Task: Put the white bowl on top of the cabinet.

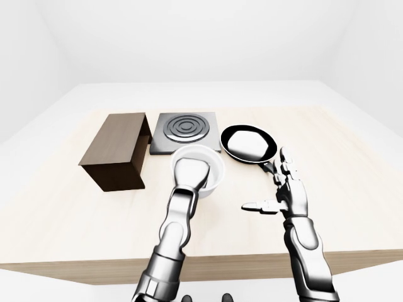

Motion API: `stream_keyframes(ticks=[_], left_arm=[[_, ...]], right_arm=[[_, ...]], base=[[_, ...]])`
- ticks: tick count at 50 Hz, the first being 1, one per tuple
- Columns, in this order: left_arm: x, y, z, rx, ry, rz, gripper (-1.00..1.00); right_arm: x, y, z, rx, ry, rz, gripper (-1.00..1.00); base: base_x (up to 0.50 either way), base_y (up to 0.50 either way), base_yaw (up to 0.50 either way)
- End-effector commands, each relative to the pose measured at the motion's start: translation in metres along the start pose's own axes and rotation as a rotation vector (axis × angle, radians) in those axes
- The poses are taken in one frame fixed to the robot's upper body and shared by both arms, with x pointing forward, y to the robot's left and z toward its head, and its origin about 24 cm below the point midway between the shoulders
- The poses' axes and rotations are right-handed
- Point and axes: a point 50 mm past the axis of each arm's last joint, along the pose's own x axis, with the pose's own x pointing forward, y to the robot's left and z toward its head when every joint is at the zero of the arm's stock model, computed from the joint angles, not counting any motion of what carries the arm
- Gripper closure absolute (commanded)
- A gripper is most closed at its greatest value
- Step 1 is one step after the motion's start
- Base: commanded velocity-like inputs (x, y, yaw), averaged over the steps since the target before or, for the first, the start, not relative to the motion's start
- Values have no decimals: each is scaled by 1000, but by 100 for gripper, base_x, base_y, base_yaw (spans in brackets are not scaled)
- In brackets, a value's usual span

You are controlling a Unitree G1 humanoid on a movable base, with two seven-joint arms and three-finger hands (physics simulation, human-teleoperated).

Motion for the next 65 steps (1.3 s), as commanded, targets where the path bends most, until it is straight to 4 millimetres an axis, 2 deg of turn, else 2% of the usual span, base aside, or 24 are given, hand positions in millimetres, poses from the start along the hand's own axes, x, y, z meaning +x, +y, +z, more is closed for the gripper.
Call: stream_keyframes(ticks=[1,14,15,17,26,29,31,35,39,51,53,65], left_arm=[[-2,53,-22,85,110,73,100],[5,98,-44,119,194,107,100],[7,110,-46,108,195,131,100],[10,118,-52,127,215,143,100],[24,152,-63,109,197,205,100],[26,158,-65,114,193,214,100],[29,172,-71,103,192,251,100],[30,177,-72,103,185,256,100],[32,186,-81,88,185,282,100],[38,196,-104,35,179,345,100],[40,200,-116,11,192,378,100],[38,204,-145,-7,232,423,100]], right_arm=[[-1,2,0,-4,0,4,-100],[-3,3,0,-7,0,8,-100],[-3,3,0,-6,0,8,-100],[-3,4,-1,-7,1,10,-100],[-5,7,-3,-12,5,20,-100],[-5,9,-3,-14,6,23,-100],[-5,11,-5,-17,9,30,-100],[-5,12,-5,-20,11,31,-100],[-4,12,-7,-22,12,34,-100],[-5,12,-7,-23,12,36,-100],[-5,12,-7,-22,11,34,-100],[-4,13,-8,-26,14,34,-100]], base=[[0,0,0],[0,0,0],[0,0,0],[0,0,0],[0,0,0],[0,0,0],[0,0,0],[0,0,0],[0,0,0],[0,0,0],[0,0,0],[0,0,0]])
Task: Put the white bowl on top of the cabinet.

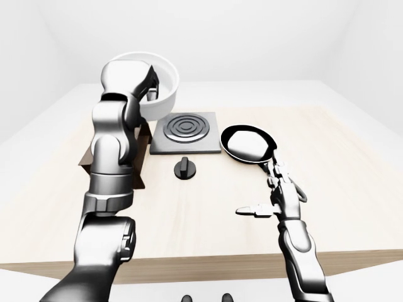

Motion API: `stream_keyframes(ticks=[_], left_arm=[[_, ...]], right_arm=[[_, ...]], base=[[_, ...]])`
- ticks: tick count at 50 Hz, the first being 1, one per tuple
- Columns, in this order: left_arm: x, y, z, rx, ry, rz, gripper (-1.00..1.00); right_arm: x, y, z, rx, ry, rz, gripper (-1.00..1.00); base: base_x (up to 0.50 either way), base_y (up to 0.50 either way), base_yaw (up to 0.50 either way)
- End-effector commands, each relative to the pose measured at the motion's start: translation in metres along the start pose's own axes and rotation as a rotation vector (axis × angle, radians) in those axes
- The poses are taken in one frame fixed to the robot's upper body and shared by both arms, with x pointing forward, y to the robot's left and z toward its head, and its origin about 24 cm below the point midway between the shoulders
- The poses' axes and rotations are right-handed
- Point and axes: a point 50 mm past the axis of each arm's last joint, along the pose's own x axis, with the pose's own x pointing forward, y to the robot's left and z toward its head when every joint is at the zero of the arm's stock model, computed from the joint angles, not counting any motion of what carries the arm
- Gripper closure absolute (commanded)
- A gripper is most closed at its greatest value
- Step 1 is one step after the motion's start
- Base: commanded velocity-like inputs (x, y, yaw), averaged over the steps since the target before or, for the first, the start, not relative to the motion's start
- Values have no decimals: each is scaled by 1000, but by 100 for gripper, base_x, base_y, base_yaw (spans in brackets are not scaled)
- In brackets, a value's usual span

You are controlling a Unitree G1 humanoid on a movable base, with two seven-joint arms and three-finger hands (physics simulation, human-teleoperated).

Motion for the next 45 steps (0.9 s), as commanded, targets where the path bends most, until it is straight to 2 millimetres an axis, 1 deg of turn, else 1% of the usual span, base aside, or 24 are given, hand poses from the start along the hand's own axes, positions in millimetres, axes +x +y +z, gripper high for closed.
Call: stream_keyframes(ticks=[1,5,6,7,8,15,18,22,23,25,34,41,45], left_arm=[[6,15,-28,-23,44,112,100],[5,15,-28,-25,43,111,100],[4,10,-36,-36,60,109,100],[4,9,-36,-37,60,109,100],[5,5,-42,-60,72,111,100],[3,1,-52,-81,87,127,100],[2,-1,-60,-90,105,133,100],[1,-4,-64,-96,109,133,100],[0,-8,-70,-109,128,133,100],[0,-10,-75,-125,140,140,100],[1,-15,-79,-142,148,151,100],[2,-24,-89,-193,186,165,100],[4,-34,-95,-241,218,178,100]], right_arm=[[1,1,-2,-2,2,1,-100],[1,1,-2,-3,3,2,-100],[0,1,-2,-4,4,3,-100],[0,1,-2,-4,4,3,-100],[0,2,-2,-4,4,2,-100],[1,1,-1,-3,3,0,-100],[1,1,-1,-5,2,-1,-100],[1,1,0,-4,1,-2,-100],[1,0,0,-3,0,-4,-100],[1,1,0,-4,1,-4,-100],[2,0,-1,-6,1,-5,-100],[1,0,0,-6,-2,-7,-100],[0,0,0,-6,-3,-7,-100]], base=[[0,0,0],[0,0,0],[0,0,0],[0,0,0],[0,0,0],[0,0,0],[0,0,0],[0,0,0],[0,0,0],[0,0,0],[0,0,0],[0,0,0],[0,0,0]])
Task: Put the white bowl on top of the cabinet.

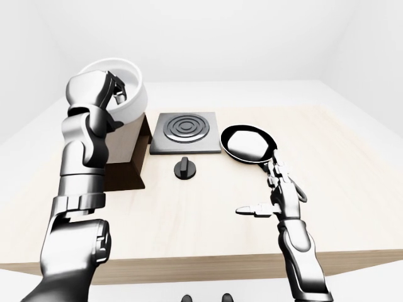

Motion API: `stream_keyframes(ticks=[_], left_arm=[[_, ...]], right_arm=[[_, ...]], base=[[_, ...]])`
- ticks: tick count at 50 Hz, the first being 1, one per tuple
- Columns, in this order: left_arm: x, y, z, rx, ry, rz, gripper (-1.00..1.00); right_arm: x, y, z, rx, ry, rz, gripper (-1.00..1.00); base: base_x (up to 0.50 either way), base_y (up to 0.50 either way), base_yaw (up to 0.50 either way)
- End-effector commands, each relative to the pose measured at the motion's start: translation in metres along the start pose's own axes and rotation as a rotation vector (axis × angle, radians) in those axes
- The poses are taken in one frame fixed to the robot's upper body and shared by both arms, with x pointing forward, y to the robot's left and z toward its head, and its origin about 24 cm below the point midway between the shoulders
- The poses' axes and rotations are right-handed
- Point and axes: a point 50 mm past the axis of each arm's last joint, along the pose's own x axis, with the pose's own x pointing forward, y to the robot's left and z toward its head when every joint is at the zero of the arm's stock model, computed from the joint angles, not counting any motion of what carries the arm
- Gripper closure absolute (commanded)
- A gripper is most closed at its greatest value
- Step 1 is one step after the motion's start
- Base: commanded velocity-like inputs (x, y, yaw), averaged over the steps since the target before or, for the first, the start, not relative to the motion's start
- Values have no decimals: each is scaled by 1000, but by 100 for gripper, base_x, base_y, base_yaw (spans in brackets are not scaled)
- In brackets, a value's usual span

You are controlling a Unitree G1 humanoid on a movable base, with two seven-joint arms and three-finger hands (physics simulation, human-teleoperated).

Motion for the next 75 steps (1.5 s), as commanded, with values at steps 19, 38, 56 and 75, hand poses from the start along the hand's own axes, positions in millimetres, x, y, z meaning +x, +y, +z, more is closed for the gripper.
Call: stream_keyframes(ticks=[19,38,56,75], left_arm=[[8,-30,-33,-158,176,119,100],[5,-36,-46,-156,225,124,100],[2,-39,-56,-144,261,130,100],[1,-50,-57,-154,300,123,100]], right_arm=[[-1,0,1,-4,-4,-3,-100],[-1,1,1,-7,-4,-4,-100],[0,3,-2,-13,-1,0,-100],[0,4,-3,-20,-3,-2,-100]], base=[[0,0,0],[0,0,0],[0,0,0],[0,0,0]])
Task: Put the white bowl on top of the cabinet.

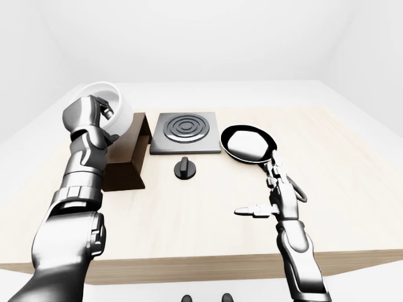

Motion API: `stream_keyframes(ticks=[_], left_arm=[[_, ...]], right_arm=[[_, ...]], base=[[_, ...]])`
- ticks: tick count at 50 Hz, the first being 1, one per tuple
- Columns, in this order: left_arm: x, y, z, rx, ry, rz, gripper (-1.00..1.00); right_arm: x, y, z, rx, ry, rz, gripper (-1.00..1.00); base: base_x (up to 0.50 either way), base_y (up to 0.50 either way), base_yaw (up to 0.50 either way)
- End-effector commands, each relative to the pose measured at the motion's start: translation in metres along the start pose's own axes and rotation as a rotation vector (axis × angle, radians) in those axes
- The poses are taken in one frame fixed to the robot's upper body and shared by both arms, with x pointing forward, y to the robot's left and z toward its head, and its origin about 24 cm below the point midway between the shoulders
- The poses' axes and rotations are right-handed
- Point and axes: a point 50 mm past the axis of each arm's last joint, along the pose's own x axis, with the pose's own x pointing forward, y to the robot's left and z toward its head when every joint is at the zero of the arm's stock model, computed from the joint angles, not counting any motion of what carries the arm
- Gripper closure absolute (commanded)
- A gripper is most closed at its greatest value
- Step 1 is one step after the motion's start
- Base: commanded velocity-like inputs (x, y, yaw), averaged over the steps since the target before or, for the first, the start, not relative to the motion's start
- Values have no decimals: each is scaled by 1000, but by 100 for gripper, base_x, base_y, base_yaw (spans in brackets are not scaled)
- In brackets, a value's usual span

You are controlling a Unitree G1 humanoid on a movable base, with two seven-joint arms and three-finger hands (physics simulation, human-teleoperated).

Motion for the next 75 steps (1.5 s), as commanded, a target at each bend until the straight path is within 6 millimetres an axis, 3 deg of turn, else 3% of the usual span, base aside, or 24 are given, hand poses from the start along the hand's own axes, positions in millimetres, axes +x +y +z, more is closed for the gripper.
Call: stream_keyframes(ticks=[1,75], left_arm=[[2,5,2,8,5,77,100],[-4,-12,-15,1,86,64,100]], right_arm=[[1,1,-2,-4,1,-1,-100],[1,2,-3,-11,-2,3,-100]], base=[[0,0,0],[0,0,0]])
